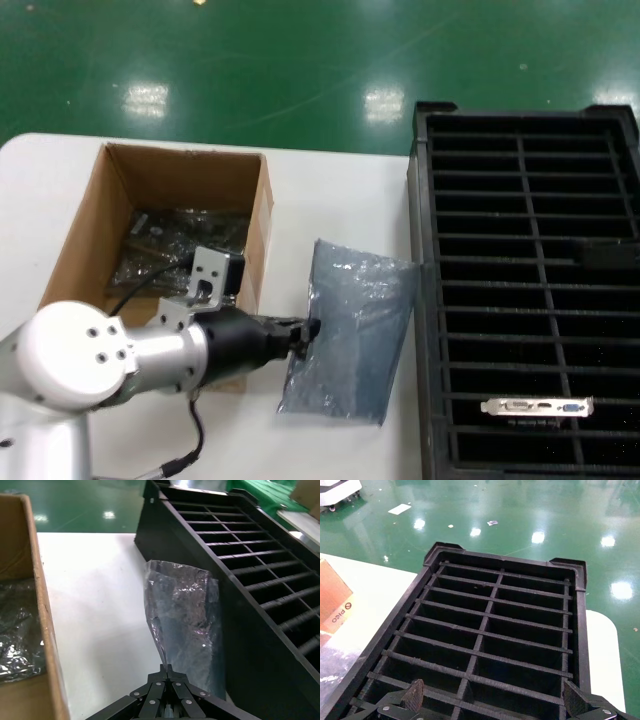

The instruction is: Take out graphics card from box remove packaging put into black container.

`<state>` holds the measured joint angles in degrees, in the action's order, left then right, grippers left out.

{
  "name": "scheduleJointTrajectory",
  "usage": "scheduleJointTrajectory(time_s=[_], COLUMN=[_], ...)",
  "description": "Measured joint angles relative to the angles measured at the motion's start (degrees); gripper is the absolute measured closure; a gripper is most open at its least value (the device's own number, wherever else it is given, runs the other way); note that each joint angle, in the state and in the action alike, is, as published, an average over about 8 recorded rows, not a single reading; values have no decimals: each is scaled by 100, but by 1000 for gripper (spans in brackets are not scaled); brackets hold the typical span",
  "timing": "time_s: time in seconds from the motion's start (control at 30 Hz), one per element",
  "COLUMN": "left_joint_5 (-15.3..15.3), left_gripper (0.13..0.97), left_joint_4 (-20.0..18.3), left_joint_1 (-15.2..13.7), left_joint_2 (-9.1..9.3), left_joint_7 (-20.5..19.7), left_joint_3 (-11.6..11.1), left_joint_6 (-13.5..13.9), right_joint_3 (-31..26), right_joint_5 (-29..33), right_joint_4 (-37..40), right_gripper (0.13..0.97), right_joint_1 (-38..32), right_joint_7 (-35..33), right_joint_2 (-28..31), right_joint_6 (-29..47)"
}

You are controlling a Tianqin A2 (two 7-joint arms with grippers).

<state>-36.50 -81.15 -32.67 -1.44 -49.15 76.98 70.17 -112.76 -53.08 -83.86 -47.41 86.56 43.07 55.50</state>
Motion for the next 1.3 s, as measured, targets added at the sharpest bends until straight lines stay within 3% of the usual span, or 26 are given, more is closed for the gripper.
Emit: scheduleJointTrajectory(time_s=[0.4,0.63,0.8,1.03,1.17,1.3], left_joint_5=[371,193,-277,-967,-1151,-1169], left_gripper=[945,892,827,714,618,543], left_joint_4=[874,952,502,-722,-1413,-1914], left_joint_1=[-479,-683,-700,-539,-334,-13], left_joint_2=[-38,-153,-347,-876,-1200,-1487], left_joint_7=[-946,-1160,-1125,-554,139,1070], left_joint_3=[452,602,696,851,881,855], left_joint_6=[-930,-1152,-1105,-1223,-1674,-2463], right_joint_3=[0,0,0,0,0,0], right_joint_5=[0,0,0,0,0,0], right_joint_4=[0,0,0,0,0,0], right_gripper=[129,129,129,129,129,129], right_joint_1=[0,0,0,0,0,0], right_joint_7=[0,0,0,0,0,0], right_joint_2=[0,0,0,0,0,0], right_joint_6=[0,0,0,0,0,0])
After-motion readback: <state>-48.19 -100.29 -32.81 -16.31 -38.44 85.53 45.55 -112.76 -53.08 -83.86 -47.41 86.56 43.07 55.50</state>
